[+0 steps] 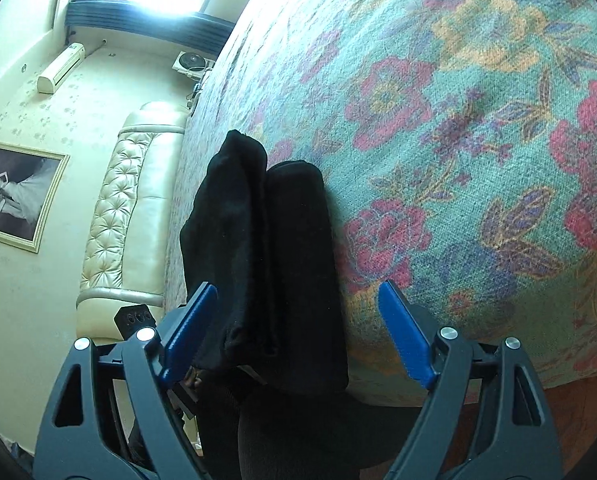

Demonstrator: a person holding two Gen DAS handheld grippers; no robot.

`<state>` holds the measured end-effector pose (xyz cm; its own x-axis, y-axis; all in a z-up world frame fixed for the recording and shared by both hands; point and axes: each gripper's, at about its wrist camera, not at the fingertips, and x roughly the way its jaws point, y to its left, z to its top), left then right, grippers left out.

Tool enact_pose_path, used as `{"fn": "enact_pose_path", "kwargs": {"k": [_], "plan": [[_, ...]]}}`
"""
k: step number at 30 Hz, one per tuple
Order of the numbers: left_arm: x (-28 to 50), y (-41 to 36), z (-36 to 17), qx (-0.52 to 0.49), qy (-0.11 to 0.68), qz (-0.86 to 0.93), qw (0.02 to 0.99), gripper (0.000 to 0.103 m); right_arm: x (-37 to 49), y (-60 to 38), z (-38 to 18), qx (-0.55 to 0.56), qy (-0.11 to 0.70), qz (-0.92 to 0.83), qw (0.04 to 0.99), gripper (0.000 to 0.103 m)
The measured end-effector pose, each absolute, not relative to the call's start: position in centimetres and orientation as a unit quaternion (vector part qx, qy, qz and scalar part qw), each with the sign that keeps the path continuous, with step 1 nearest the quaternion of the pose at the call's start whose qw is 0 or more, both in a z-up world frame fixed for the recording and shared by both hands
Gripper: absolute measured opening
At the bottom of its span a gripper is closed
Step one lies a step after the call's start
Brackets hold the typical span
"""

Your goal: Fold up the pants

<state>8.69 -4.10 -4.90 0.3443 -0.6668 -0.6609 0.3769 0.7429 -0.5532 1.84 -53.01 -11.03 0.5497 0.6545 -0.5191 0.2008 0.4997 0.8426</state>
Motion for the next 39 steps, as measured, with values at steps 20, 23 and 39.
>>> {"fn": "enact_pose_path", "kwargs": {"k": [20,23,39], "plan": [[8.8,-4.4,-5.6,-0.171,0.488,-0.328,0.791,0.089,3.1,-52.2,-11.8,0.484,0.458,0.166,0.727,0.088],[8.7,-4.7,-5.6,-0.163,0.488,-0.329,0.792,0.09,3.1,-52.2,-11.8,0.484,0.458,0.166,0.727,0.088],[8.9,-5.4,-5.6,-0.154,0.493,-0.333,0.789,0.091,3.2,-52.1,-11.7,0.482,0.457,0.168,0.728,0.088]]}}
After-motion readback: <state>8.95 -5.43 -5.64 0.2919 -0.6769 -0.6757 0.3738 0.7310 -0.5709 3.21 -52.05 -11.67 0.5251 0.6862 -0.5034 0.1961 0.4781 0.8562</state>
